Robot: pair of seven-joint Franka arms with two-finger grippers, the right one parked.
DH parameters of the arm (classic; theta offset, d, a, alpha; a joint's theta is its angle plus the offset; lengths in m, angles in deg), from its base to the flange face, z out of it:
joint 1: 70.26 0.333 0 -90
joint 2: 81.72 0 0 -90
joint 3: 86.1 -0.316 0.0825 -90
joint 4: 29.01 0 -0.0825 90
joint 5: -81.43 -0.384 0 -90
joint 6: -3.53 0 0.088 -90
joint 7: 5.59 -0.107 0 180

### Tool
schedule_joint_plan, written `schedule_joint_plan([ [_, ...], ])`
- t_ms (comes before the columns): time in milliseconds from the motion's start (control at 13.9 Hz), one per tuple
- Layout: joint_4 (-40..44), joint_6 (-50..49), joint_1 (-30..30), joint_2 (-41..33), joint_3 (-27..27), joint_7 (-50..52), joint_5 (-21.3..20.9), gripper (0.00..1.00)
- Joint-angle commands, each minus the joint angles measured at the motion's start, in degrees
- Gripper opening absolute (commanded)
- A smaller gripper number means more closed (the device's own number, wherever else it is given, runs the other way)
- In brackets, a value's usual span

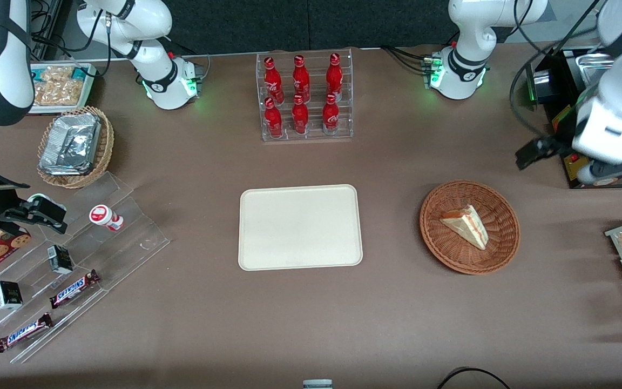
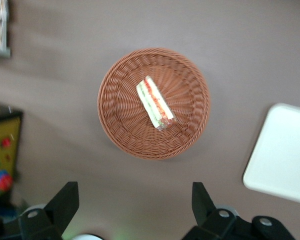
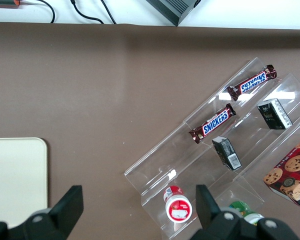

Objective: Place sandwich from basket to tray
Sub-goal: 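Move the left gripper over the wicker basket holding the sandwich, then lower the left gripper and close it on the wrapped sandwich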

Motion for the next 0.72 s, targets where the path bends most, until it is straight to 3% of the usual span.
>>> schedule_joint_plan([
  [0, 0.15, 2.21, -0.65, 5.82, -0.22, 14.40, 0.42, 1.00],
  [648, -20.59, 27.16, -0.91, 7.59, -0.13, 21.82, 0.60, 1.00],
])
